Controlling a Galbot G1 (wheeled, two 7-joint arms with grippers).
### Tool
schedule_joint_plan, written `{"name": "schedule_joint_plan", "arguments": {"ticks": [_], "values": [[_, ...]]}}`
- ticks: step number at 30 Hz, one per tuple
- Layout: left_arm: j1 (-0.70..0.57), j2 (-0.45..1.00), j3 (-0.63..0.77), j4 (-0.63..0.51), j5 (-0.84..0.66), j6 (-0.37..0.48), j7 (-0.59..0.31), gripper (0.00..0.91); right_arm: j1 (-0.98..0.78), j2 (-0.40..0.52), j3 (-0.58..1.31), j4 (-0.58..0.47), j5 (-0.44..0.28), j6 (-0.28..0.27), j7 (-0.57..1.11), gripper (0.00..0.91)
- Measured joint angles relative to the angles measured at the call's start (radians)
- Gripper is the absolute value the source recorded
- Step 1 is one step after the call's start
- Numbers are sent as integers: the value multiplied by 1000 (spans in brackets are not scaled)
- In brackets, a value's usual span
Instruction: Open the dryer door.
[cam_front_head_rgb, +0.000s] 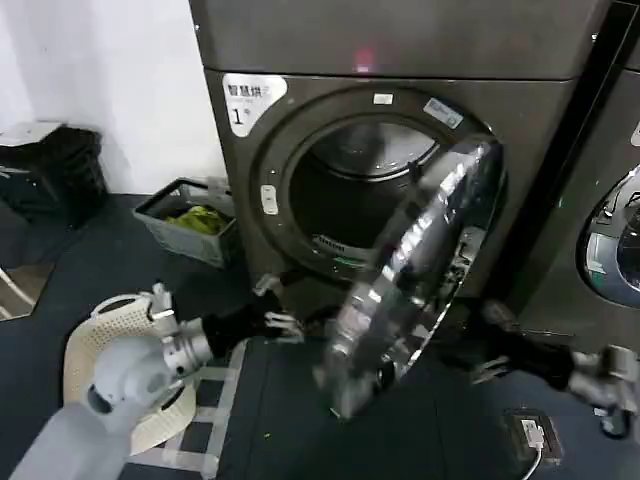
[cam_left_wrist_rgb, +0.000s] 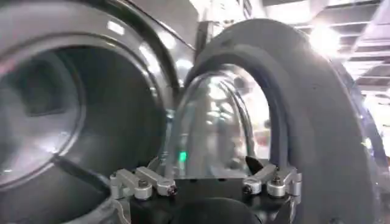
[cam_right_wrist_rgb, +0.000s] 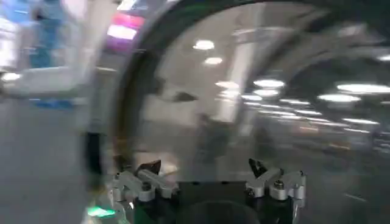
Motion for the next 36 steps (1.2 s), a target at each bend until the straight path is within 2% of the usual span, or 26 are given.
{"name": "schedule_joint_plan", "arguments": {"ticks": [7,14,18,21,27,36], "values": [[-23,5,77,-33,5,-1,-3,907,-103,34,264,36,52,-3,256,907],[-82,-23,214,-9,35,-33,-9,907,-191,31,462,53,34,-84,645,907],[-140,-54,321,25,67,-98,-14,907,-217,16,551,54,19,-132,831,907],[-192,-76,402,53,76,-129,-55,907,-227,4,605,37,-12,-151,938,907],[-297,-135,554,121,79,-152,-97,907,-246,-16,701,2,-46,-193,1085,907],[-415,-259,712,246,167,-179,-140,907,-297,-43,857,-62,-51,-215,1117,907]]}}
